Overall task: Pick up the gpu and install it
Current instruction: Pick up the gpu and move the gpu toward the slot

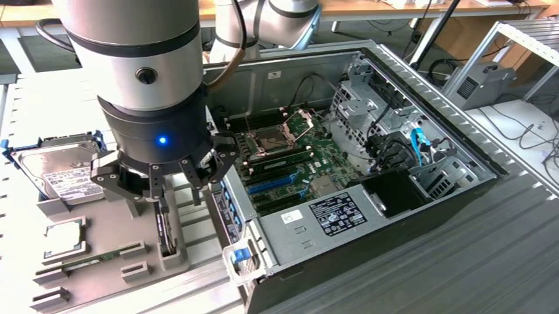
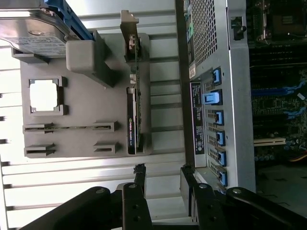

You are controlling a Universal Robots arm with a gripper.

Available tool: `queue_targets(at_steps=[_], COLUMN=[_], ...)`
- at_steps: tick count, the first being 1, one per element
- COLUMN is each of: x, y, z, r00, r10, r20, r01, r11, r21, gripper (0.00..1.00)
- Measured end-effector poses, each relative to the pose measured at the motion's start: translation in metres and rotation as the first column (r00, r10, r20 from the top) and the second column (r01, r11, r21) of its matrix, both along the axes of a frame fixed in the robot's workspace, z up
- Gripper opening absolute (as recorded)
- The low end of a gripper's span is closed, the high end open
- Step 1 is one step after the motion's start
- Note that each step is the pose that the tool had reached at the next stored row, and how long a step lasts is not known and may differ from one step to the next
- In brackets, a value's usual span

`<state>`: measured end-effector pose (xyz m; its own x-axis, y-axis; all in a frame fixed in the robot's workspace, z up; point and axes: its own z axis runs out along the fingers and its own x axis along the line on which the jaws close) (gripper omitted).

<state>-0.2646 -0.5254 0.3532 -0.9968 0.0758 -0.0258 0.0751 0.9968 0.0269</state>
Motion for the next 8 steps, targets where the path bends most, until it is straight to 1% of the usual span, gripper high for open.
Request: queue_targets(at_steps=[8], x=[0.0000], y=[0.0000], z=[-0.0017], r00=[1.0000], r10=[0.000], r20=[0.0000], r01=[0.000], r11=[1.0000], r21=[-0.0002], gripper=[0.42])
